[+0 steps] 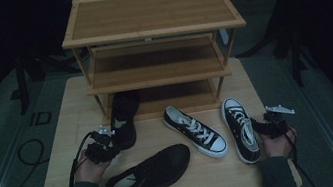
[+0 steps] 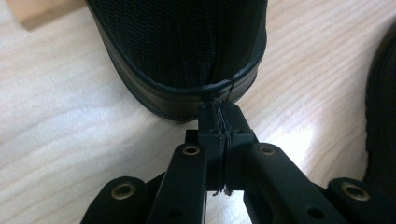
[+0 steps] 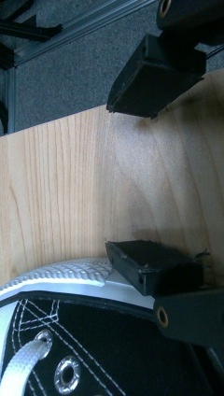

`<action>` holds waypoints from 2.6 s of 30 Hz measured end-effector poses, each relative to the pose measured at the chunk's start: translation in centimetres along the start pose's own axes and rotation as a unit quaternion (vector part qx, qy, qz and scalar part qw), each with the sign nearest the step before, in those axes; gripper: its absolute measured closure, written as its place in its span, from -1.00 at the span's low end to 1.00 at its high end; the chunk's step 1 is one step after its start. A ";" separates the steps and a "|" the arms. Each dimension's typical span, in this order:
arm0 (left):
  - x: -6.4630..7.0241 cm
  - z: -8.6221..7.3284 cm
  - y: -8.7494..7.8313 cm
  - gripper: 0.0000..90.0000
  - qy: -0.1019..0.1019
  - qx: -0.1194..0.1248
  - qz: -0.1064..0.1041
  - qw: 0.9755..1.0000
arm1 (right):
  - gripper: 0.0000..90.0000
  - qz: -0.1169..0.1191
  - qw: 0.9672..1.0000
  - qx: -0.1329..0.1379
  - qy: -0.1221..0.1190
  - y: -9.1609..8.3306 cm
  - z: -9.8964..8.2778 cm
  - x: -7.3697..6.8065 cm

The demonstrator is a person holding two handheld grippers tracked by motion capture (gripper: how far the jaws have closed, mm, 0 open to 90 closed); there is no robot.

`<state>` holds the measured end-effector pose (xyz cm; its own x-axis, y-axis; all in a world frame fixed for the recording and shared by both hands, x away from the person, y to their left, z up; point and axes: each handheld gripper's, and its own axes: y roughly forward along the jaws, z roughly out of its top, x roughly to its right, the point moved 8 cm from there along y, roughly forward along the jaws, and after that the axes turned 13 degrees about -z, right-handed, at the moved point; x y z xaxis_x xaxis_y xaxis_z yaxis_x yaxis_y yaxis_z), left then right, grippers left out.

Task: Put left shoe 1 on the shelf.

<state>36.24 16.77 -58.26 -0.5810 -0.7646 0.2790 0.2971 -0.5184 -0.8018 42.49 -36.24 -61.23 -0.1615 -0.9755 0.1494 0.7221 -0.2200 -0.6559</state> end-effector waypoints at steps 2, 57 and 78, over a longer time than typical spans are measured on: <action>0.0 0.2 0.0 0.97 0.000 0.002 0.001 1.000 | -0.40 0.000 1.000 0.000 -0.001 0.0 0.0 0.0; -2.6 5.0 4.1 0.99 -0.032 -0.023 0.028 0.999 | -0.40 0.000 1.000 0.000 0.000 0.0 0.0 0.0; -3.6 6.4 4.6 0.77 -0.032 -0.011 0.019 0.999 | -0.40 0.000 1.000 0.000 0.000 0.0 0.0 0.0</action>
<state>44.51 14.65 -59.59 -0.5195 -0.8068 0.2812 0.3009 -0.4808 -0.8236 42.54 -36.22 -61.24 -0.1611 -0.9755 0.1496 0.7218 -0.2198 -0.6563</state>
